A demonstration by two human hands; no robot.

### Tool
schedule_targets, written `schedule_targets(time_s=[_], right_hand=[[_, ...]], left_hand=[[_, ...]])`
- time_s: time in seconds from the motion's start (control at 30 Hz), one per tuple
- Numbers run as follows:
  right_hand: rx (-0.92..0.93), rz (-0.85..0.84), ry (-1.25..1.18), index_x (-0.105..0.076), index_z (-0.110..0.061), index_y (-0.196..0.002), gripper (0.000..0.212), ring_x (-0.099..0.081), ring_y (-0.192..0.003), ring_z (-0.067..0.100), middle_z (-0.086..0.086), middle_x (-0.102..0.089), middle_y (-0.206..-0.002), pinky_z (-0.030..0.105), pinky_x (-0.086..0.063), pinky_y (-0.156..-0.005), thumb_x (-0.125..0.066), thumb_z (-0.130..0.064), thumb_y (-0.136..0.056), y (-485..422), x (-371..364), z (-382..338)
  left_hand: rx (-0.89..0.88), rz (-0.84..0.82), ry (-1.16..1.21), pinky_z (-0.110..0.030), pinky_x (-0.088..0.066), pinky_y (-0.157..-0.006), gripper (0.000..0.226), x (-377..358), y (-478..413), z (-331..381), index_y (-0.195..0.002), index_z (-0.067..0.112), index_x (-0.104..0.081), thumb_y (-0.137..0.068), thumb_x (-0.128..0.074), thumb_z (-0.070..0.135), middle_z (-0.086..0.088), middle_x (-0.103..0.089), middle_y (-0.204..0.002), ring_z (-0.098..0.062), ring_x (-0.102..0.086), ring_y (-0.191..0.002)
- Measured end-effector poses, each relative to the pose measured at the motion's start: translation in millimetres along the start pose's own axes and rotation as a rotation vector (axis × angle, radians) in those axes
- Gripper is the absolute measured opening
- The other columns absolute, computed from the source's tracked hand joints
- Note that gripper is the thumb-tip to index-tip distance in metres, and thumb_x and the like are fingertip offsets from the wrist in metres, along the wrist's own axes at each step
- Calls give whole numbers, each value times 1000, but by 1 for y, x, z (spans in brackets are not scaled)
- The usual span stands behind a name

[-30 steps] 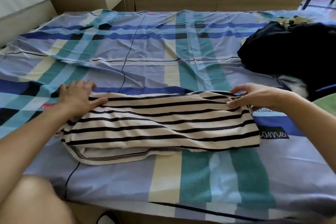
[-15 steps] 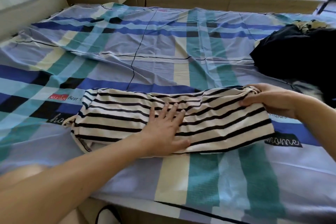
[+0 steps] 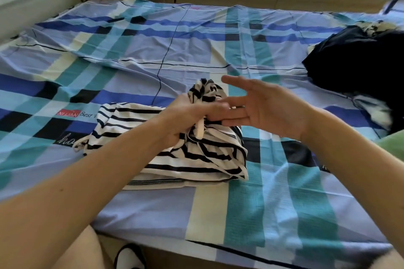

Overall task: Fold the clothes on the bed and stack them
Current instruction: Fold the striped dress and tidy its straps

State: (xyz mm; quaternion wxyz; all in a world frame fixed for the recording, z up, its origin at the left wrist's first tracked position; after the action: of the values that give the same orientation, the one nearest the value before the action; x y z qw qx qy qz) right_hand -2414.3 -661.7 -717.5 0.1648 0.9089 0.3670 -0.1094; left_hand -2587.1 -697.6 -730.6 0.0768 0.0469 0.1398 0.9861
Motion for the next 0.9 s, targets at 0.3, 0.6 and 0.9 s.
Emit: schedule_targets(time_s=[0.3,0.6,0.9], right_hand=[[96,421,291,-55,-11,-130,36,-72,-103,35,17,-74,-109,42,-53,-93,-52,-30,-100,0,36,6],[69,315,476,-63,-13,-114,95,-74,-79,25,12,-76,-96,22,-55,-64,-86,-70,-41,-7,23,33],[310,349,797,-65,-27,-100,16,-62,-81,11,-5,-64,-95,24,-48,-69,-68,-14,-92,-46,-36,78]], left_hand=[[133,276,-139,-51,-50,-84,21,63,6,-8,-103,0,-66,-84,-61,-6,-25,-67,-99,-31,-59,-86],[305,489,-477,-51,-58,-87,58,182,33,-31,-120,11,-60,-65,-78,18,-19,-71,-107,-32,-69,-94],[-568,379,-1132,-33,-41,-101,38,124,19,-23,-117,19,-65,-87,-56,-3,0,-55,-120,-18,-49,-116]])
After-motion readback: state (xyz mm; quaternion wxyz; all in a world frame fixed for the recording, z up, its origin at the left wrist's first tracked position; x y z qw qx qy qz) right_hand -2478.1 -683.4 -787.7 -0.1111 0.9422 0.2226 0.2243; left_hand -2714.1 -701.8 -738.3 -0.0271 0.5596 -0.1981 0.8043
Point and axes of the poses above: each hand's wrist, its own y-axis away from the middle knuckle, its own x-axis out of the back of the hand, z = x × y, the point moved 3 cm from there along -y, towards the middle knuckle
